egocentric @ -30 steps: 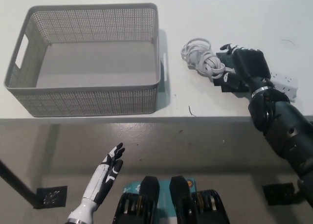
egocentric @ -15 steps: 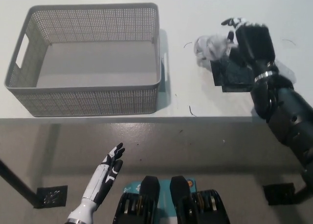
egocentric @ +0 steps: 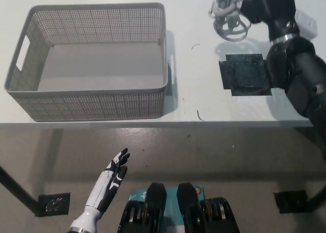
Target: Use the right hand to pick up a power strip and put it into a container on the left side
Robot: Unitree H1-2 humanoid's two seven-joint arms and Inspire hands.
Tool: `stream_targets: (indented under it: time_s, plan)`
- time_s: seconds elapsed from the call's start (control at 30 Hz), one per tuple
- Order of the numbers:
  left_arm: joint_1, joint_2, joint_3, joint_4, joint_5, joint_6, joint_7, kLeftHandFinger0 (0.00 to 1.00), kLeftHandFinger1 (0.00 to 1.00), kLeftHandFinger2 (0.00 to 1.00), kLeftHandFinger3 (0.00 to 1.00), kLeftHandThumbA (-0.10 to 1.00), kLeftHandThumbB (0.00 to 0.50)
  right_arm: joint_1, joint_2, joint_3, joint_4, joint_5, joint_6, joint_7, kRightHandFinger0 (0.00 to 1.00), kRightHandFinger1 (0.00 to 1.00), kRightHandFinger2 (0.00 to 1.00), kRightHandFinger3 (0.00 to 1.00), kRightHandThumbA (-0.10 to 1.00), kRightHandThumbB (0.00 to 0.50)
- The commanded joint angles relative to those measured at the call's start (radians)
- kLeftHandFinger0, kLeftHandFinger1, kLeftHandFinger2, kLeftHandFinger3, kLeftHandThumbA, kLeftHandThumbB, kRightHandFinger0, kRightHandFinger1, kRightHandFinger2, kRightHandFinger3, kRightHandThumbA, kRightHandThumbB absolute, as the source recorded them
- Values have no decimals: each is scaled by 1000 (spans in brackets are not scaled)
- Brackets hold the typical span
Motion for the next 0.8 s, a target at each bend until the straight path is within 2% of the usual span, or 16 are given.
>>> stream_targets:
  time_s: [0.0,0.03,0.07,0.1,0.13,0.23,0.3,0.4,0.43,0.47,0.5,0.6,0.67,0.7,0.73,0.77]
  plan:
    - [-29,12,4,-17,-15,-57,-6,1000,1000,1000,1000,1000,51,-210,-56,10,-74,-54,-99,-201,0,73,669,760,-100,104]
    - [-28,13,4,-20,-11,-53,-4,1000,1000,1000,1000,1000,51,-215,-55,13,-73,-56,-99,-199,0,77,677,775,-100,105]
    - [-29,13,4,-17,-11,-57,-4,1000,1000,1000,1000,1000,51,-227,-55,22,-75,-70,-88,-201,0,90,682,790,-100,133]
    - [-29,13,4,-16,-10,-58,-3,1000,1000,1000,1000,1000,52,-233,-55,26,-78,-77,-82,-198,0,98,685,789,-100,139]
    - [-28,13,5,-17,-20,-54,-11,1000,1000,1000,1000,1000,60,-244,-49,29,-77,-80,-81,-209,0,90,631,723,-100,146]
    - [-27,12,7,-21,-30,-44,-18,1000,1000,1000,1000,1000,61,-266,-39,37,-72,-88,-81,-221,0,58,575,669,-100,154]
    - [-26,11,9,-26,-39,-34,-25,1000,1000,1000,1000,1000,62,-290,-23,39,-71,-85,-94,-218,0,21,545,656,-100,148]
    - [-26,14,12,-36,-49,-16,-32,1000,1000,1000,1000,1000,72,-318,4,34,-72,-55,-112,-172,0,0,493,530,-100,121]
    - [-27,13,12,-34,-47,-16,-30,1000,1000,1000,1000,1000,71,-331,19,35,-66,-63,-112,-177,0,0,486,518,-100,95]
    - [-27,13,12,-34,-42,-18,-26,1000,1000,1000,1000,1000,63,-343,31,37,-64,-67,-111,-169,0,0,547,585,-100,101]
    - [-29,12,11,-28,-41,-24,-25,1000,1000,1000,1000,1000,62,-357,45,43,-67,-77,-103,-164,0,4,565,628,-100,139]
    - [-31,13,8,-28,-28,-28,-18,1000,1000,1000,1000,1000,52,-389,84,49,-64,-81,-102,-169,0,1,562,623,-100,190]
    - [-33,15,7,-23,-22,-37,-15,1000,1000,1000,1000,1000,45,-414,122,57,-38,-89,-92,-200,0,0,532,608,-100,130]
    - [-35,16,6,-21,-20,-45,-14,1000,1000,1000,1000,1000,42,-424,138,65,-27,-97,-86,-213,0,0,541,650,-100,92]
    - [-36,17,5,-19,-18,-53,-14,1000,1000,1000,1000,1000,40,-433,152,72,-17,-104,-75,-223,0,0,562,711,-100,76]
    - [-39,18,4,-18,-19,-56,-15,1000,1000,1000,1000,1000,31,-439,166,71,-11,-101,-73,-230,0,0,552,721,-100,75]
